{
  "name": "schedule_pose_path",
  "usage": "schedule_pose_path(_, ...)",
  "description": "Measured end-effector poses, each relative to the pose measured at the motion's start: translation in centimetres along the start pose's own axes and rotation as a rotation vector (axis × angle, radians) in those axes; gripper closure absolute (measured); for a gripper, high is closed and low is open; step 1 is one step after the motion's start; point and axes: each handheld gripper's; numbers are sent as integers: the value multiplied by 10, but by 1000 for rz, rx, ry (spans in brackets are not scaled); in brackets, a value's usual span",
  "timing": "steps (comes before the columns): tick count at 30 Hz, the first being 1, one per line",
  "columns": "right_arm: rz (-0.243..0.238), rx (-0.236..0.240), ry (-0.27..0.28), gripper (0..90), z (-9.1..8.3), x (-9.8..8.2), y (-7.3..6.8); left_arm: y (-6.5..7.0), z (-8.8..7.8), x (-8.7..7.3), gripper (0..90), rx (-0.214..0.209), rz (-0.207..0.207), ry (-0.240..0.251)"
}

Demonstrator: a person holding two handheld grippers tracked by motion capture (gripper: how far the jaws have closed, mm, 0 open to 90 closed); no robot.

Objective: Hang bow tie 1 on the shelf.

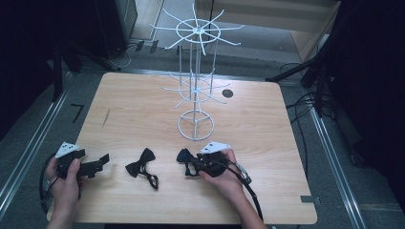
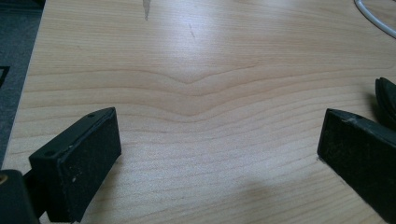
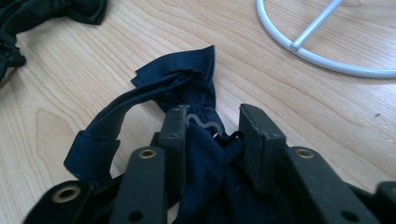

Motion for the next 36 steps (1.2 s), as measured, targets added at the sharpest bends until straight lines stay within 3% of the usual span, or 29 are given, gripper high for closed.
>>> schedule_pose_path(9, 11, -6, -4, 747, -4, 1, 1, 0, 0, 0, 0, 0, -2, 4)
schedule_pose_path(26, 45, -113, 143, 748, -41, 18, 11, -1, -1, 0, 0, 4, -7, 6)
schedule_pose_path(36, 42, -167, 203, 748, -61, 36, 15, -1, -1, 0, 0, 4, -8, 9)
Point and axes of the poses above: each handheld gripper's, and its own axes: z roughly forward along the jaws, x roughly out of its top, y roughly to its right, and after that the axes turned 9 degrees about y, right-handed
